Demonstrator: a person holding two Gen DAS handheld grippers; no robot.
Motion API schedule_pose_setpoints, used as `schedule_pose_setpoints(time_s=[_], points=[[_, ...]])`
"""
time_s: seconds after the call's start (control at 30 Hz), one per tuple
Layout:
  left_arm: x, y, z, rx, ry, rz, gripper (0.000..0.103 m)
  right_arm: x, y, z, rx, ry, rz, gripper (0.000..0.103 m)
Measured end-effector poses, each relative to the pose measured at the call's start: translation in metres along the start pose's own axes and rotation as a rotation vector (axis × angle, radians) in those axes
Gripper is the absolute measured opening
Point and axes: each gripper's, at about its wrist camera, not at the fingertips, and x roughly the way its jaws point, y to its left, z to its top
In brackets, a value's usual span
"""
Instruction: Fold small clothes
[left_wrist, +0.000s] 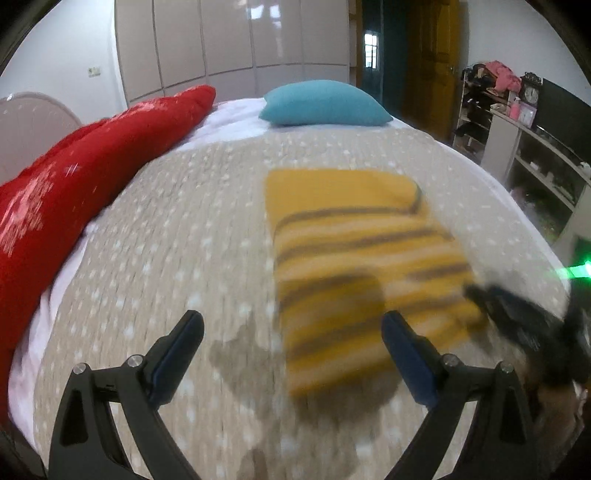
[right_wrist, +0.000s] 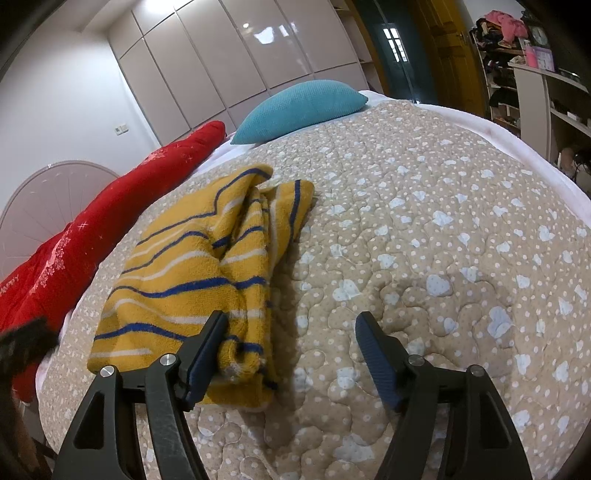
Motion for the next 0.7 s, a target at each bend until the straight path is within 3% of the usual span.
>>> schedule_pose_setpoints(time_s=[0.07, 0.13, 0.17, 0.2, 0.27, 0.37, 0.47, 0.53, 0.67, 0.7], points=[[0.029, 0.000, 0.012, 0.018, 0.036, 0.035, 0.096, 0.000, 0.000, 0.000, 0.005, 0.001, 0.003, 0.076], [0.064, -0.003, 0.008, 0.044, 0.179, 0.076, 0.096, 0.000, -0.001, 0.000, 0.010, -0.002, 0.008, 0.076], [0.079, -0.004, 0.000, 0.049, 0.261, 0.044, 0.097, 0.000, -0.001, 0.000, 0.012, -0.003, 0.010, 0.076], [0.082, -0.005, -0.004, 0.043, 0.278, 0.025, 0.097, 0.000, -0.002, 0.000, 0.013, -0.004, 0.014, 0.077], [0.070, -0.005, -0.003, 0.045, 0.249, 0.021, 0.096, 0.000, -0.002, 0.000, 0.014, -0.004, 0.015, 0.077], [0.041, -0.007, 0.016, 0.022, 0.173, -0.101, 0.094, -0.001, -0.002, 0.000, 0.019, -0.009, 0.016, 0.077], [0.027, -0.020, 0.048, 0.038, 0.102, -0.119, 0.094, -0.018, -0.004, -0.002, 0.025, -0.077, 0.014, 0.077], [0.038, -0.038, 0.071, 0.074, 0.107, -0.123, 0.094, -0.032, -0.002, -0.003, 0.014, -0.130, 0.027, 0.077], [0.072, -0.070, 0.103, 0.105, 0.133, -0.143, 0.094, -0.039, 0.003, -0.007, -0.026, -0.144, 0.030, 0.077], [0.083, -0.079, 0.110, 0.113, 0.157, -0.155, 0.088, -0.038, 0.002, -0.007, -0.028, -0.138, 0.031, 0.077]])
